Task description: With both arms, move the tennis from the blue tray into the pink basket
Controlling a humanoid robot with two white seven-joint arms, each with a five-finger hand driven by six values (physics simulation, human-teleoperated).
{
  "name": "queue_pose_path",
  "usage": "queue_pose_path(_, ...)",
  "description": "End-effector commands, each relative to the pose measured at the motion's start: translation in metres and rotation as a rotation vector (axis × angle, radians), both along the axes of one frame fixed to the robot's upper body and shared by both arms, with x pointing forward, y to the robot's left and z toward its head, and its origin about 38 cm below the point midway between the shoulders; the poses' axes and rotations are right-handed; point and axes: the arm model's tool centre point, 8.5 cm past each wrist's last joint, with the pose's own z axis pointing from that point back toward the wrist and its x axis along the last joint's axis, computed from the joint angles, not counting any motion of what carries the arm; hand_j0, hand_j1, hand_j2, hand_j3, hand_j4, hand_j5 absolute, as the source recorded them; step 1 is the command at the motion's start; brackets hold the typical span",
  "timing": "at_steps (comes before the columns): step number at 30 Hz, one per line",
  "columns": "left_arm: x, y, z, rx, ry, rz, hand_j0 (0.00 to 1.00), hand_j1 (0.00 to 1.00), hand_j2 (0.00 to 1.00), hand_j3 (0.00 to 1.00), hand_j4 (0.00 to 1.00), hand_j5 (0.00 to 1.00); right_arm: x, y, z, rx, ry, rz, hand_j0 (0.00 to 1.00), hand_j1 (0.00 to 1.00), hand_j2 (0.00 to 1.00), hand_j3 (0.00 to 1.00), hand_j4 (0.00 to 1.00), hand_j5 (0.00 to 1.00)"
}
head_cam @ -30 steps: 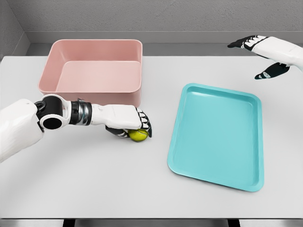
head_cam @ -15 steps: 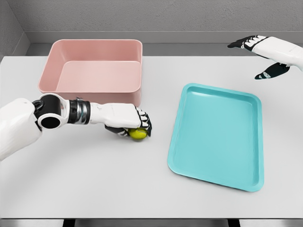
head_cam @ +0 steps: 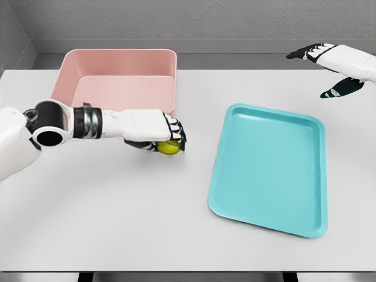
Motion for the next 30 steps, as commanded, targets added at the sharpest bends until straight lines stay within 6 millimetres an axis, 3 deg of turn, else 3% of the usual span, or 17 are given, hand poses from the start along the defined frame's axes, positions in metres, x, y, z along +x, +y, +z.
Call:
queue_pose_path(1,0.001,0.002,0.003,-0.01,-0.001,0.008,0.59,0.59,0.59,0.59,0.59,0.59,0.0,0.0,0.001,0.008,-0.003,-0.001,1.0,1.0,1.0,1.0,1.0,1.0)
queue_pose_path(5,0.003,0.006,0.008,-0.006,-0.011,0.015,0.59,0.59,0.59,0.59,0.59,0.59,-0.002,-0.005,0.003,0.003,-0.004,-0.008,1.0,1.0,1.0,1.0,1.0,1.0)
queue_pose_path(16,0.018,0.017,0.044,-0.028,-0.067,0.042,0.59,0.59,0.59,0.59,0.59,0.59,-0.002,-0.001,0.005,0.003,-0.009,0.002,1.0,1.0,1.0,1.0,1.0,1.0)
queue_pose_path(30,0.041,0.034,0.058,-0.018,-0.088,0.117,0.59,0.59,0.59,0.59,0.59,0.59,-0.003,-0.002,0.005,0.001,-0.009,0.001,1.0,1.0,1.0,1.0,1.0,1.0)
